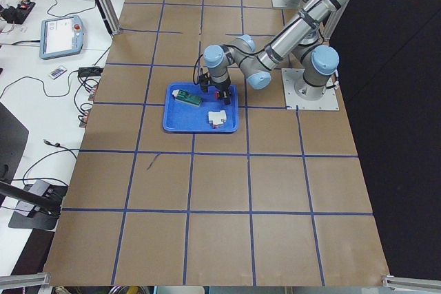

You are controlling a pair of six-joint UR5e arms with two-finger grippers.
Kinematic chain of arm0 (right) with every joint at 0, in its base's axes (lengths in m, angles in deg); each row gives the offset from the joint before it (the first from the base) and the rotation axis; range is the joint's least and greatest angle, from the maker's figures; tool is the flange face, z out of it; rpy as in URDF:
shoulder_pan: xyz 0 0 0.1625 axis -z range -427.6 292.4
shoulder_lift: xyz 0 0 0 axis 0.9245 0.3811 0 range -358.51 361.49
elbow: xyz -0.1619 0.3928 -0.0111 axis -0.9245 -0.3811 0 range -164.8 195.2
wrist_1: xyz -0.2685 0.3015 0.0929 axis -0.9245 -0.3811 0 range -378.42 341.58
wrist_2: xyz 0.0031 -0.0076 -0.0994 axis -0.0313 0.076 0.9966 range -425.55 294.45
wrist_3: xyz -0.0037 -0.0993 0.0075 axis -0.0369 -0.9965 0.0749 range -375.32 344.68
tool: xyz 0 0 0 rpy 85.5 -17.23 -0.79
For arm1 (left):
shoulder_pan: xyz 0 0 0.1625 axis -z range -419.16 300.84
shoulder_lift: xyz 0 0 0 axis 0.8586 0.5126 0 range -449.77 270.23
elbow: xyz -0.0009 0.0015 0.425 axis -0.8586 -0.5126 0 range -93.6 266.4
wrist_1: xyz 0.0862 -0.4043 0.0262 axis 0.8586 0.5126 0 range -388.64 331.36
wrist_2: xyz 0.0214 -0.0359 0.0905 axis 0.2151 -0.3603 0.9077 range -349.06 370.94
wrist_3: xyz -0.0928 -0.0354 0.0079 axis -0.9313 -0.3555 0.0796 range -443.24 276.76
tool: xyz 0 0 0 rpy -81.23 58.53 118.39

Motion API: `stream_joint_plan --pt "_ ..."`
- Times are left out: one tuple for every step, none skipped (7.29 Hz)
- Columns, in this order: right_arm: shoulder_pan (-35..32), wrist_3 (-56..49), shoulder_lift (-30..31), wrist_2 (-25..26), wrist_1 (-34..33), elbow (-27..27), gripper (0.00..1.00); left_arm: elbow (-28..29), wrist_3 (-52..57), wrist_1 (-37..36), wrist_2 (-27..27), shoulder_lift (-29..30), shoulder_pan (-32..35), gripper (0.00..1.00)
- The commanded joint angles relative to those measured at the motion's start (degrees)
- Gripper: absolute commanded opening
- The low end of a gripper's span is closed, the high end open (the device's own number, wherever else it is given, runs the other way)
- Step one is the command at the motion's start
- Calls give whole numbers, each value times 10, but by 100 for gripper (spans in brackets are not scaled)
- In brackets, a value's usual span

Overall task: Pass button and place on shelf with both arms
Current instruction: 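Close the left gripper on the red push button's black base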

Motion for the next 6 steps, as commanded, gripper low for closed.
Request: stream_joint_plan --pt "2 0 0 1 1 0 100 -10 -1 -3 1 -3 -1 88" --pt "2 0 0 2 1 0 100 -7 3 -4 1 -4 -1 87" --pt "0 -1 0 1 1 0 100 -7 4 -4 0 -7 -1 72" --pt "0 -1 0 2 1 0 100 -10 5 -3 -1 -7 -1 47" --pt "0 -1 0 2 1 0 100 -8 5 -3 -2 -7 -1 21" --pt "0 -1 0 2 1 1 100 -5 5 -3 -3 -10 -1 2"
